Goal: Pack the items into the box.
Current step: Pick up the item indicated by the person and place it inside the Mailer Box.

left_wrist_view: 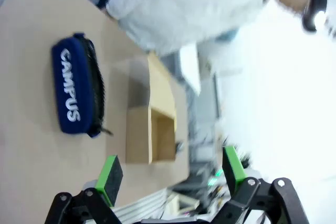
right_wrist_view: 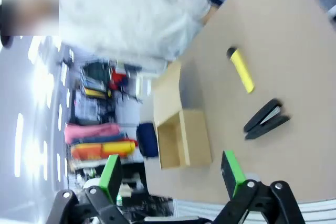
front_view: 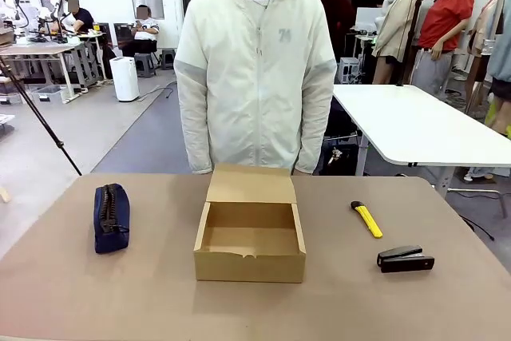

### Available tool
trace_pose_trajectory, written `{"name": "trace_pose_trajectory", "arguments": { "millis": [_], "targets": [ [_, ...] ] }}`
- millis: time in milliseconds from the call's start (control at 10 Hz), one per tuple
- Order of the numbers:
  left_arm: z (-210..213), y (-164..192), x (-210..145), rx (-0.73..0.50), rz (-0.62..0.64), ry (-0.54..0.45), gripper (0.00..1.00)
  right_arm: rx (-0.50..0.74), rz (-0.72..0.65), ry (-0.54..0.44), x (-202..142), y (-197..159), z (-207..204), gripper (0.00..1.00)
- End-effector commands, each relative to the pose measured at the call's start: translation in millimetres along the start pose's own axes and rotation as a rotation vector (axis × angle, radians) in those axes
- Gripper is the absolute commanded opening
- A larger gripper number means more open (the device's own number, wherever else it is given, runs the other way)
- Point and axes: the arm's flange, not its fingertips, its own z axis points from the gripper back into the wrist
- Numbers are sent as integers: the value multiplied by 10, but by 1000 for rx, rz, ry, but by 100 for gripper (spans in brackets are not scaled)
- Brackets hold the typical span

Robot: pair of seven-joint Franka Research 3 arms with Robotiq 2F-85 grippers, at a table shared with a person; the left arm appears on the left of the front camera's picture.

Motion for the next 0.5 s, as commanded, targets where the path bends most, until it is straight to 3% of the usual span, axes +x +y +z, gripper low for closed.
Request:
{"name": "trace_pose_trajectory", "arguments": {
  "millis": [0,400],
  "targets": [
    [-239,-297,-65,54,-99,111,100,-18,49,84,-78,245,-213,100],
    [-239,-297,-65,54,-99,111,100,-18,49,84,-78,245,-213,100]
  ]
}}
